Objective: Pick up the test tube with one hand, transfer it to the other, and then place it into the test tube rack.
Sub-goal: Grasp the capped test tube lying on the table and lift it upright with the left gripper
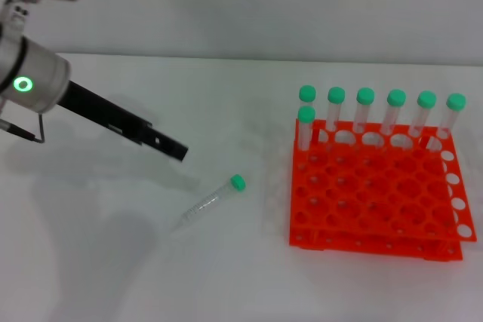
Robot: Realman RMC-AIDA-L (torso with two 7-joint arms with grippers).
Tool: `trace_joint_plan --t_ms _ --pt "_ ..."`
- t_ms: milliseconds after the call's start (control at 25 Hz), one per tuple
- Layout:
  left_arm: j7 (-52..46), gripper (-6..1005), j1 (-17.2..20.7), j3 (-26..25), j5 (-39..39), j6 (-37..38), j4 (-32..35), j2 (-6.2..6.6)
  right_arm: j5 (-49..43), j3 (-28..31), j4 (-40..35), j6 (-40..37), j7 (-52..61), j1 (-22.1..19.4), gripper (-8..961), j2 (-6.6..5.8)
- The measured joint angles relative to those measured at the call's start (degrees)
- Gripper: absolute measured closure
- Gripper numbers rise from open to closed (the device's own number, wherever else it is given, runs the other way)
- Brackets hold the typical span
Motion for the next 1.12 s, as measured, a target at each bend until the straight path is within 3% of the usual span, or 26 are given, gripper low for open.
trace_joint_plan --t_ms 160,280,640,1120 --pt "-2.24 107 -3.51 0.03 7.30 -2.62 0.06 -2.51 0.06 0.00 0.00 -0.14 0.00 0.19 84 -0.02" --pt "-6.10 106 -5.14 0.05 11.60 -5.51 2.12 -3.61 0.11 0.00 0.00 -0.18 0.00 0.34 84 -0.02" --pt "-17.84 106 -7.34 0.06 24.93 -18.03 18.07 -3.79 0.11 0.00 0.01 -0.35 0.00 0.34 84 -0.01" --pt "-22.86 110 -8.95 -0.03 32.90 -21.74 25.47 -4.00 0.07 0.00 0.34 -0.36 0.00 0.10 84 0.07"
